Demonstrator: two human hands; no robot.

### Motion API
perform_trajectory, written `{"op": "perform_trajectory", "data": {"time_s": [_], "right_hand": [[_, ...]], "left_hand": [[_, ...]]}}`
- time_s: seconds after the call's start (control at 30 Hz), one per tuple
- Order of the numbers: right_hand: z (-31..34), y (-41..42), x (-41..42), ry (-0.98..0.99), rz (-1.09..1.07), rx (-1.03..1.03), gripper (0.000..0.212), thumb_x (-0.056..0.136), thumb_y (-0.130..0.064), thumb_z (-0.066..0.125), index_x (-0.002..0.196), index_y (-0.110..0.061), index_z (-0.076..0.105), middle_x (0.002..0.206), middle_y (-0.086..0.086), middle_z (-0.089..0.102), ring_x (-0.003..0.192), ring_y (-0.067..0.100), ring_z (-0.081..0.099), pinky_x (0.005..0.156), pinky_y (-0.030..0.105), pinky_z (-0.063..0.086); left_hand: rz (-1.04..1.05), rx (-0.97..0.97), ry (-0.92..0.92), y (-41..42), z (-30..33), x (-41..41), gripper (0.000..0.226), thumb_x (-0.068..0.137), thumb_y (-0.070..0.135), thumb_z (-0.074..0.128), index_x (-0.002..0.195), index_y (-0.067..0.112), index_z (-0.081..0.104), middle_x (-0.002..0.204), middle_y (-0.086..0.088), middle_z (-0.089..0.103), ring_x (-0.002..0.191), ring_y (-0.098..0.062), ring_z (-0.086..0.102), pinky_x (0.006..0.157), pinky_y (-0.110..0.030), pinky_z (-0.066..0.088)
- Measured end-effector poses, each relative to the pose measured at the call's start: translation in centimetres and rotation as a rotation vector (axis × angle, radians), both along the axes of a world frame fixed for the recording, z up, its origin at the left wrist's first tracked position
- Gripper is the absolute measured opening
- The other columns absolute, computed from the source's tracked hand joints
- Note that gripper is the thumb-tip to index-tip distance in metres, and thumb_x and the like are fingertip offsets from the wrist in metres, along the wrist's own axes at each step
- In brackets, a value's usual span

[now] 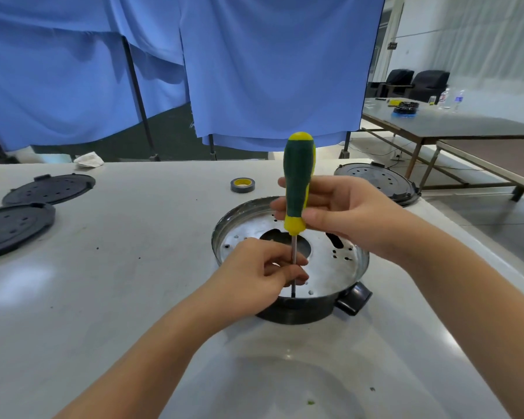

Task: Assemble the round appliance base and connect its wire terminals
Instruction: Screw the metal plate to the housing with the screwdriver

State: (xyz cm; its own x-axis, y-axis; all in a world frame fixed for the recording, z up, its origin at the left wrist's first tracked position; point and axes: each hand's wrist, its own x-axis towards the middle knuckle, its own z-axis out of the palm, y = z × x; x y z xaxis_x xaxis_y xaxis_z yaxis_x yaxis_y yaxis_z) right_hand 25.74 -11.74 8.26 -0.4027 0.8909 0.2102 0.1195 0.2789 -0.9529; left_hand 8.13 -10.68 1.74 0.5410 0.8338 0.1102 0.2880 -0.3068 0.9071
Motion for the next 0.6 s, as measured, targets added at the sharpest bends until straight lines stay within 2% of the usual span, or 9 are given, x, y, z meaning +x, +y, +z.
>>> {"op": "perform_trajectory", "data": {"time_s": [0.1,0.17,0.23,0.33,0.4,0.47,0.53,0.6], "right_hand": [[-0.3,0.2,-0.3,-0.112,-0.180,0.129,0.035,0.073,-0.008,0.076,0.103,-0.023,0.068,0.102,0.000,0.074,0.092,0.014,0.070,0.083,0.022,0.055],[-0.5,0.2,-0.8,-0.181,-0.254,0.190,0.029,0.068,-0.016,0.083,0.093,-0.018,0.069,0.087,-0.004,0.073,0.078,0.013,0.068,0.076,0.019,0.055],[-0.8,0.3,-1.4,-0.207,-0.325,0.243,0.037,0.062,-0.024,0.087,0.084,-0.010,0.060,0.065,-0.010,0.061,0.061,0.008,0.056,0.060,0.018,0.050],[-1.3,0.4,-2.1,-0.285,-0.439,0.319,0.052,0.056,-0.043,0.085,0.079,-0.012,0.051,0.058,-0.012,0.049,0.054,0.003,0.047,0.054,0.015,0.042],[-1.4,0.3,-2.3,-0.283,-0.438,0.283,0.054,0.056,-0.049,0.081,0.087,-0.017,0.051,0.066,-0.008,0.058,0.060,0.004,0.057,0.060,0.015,0.048],[-1.3,0.3,-2.1,-0.170,-0.317,0.136,0.053,0.063,-0.047,0.073,0.104,-0.023,0.050,0.088,-0.002,0.072,0.080,0.008,0.069,0.075,0.021,0.056],[-1.0,0.3,-1.4,-0.004,-0.146,-0.025,0.044,0.077,-0.036,0.067,0.116,-0.026,0.048,0.104,0.001,0.073,0.097,0.014,0.069,0.085,0.027,0.056],[-0.7,0.2,-0.4,0.054,0.006,-0.102,0.035,0.089,-0.014,0.060,0.121,-0.024,0.051,0.114,0.004,0.070,0.109,0.017,0.065,0.092,0.027,0.052]], "left_hand": [[-0.068,-0.017,0.015,0.1,0.2,-0.1,0.022,0.095,0.003,0.054,0.103,0.021,0.064,0.096,0.003,0.075,0.090,-0.003,0.071,0.087,-0.016,0.052],[-0.052,0.001,0.023,0.1,0.3,-0.1,0.018,0.091,0.010,0.062,0.102,0.023,0.067,0.092,0.007,0.076,0.087,-0.001,0.070,0.082,-0.013,0.052],[0.057,0.035,0.005,0.1,0.3,0.1,0.014,0.079,0.020,0.077,0.091,0.024,0.071,0.080,0.011,0.075,0.074,-0.001,0.070,0.069,-0.010,0.051],[0.199,0.090,-0.013,0.0,0.0,0.3,0.016,0.069,0.025,0.085,0.076,0.019,0.071,0.070,0.010,0.072,0.065,-0.005,0.069,0.062,-0.014,0.053],[0.191,0.075,-0.032,0.0,-0.3,0.4,0.011,0.074,0.018,0.081,0.076,0.017,0.071,0.070,0.009,0.074,0.066,-0.006,0.071,0.068,-0.016,0.055],[0.140,0.045,-0.050,-0.1,-0.4,0.4,0.008,0.081,0.011,0.075,0.079,0.017,0.070,0.071,0.009,0.074,0.069,-0.004,0.072,0.070,-0.013,0.054],[0.091,0.037,-0.043,0.0,-0.4,0.3,0.009,0.087,0.008,0.068,0.087,0.017,0.069,0.077,0.007,0.075,0.074,-0.003,0.072,0.075,-0.012,0.054],[0.040,0.022,-0.028,-0.1,-0.3,0.3,0.013,0.092,0.005,0.060,0.098,0.014,0.068,0.086,0.004,0.075,0.081,-0.004,0.072,0.081,-0.015,0.054]]}}
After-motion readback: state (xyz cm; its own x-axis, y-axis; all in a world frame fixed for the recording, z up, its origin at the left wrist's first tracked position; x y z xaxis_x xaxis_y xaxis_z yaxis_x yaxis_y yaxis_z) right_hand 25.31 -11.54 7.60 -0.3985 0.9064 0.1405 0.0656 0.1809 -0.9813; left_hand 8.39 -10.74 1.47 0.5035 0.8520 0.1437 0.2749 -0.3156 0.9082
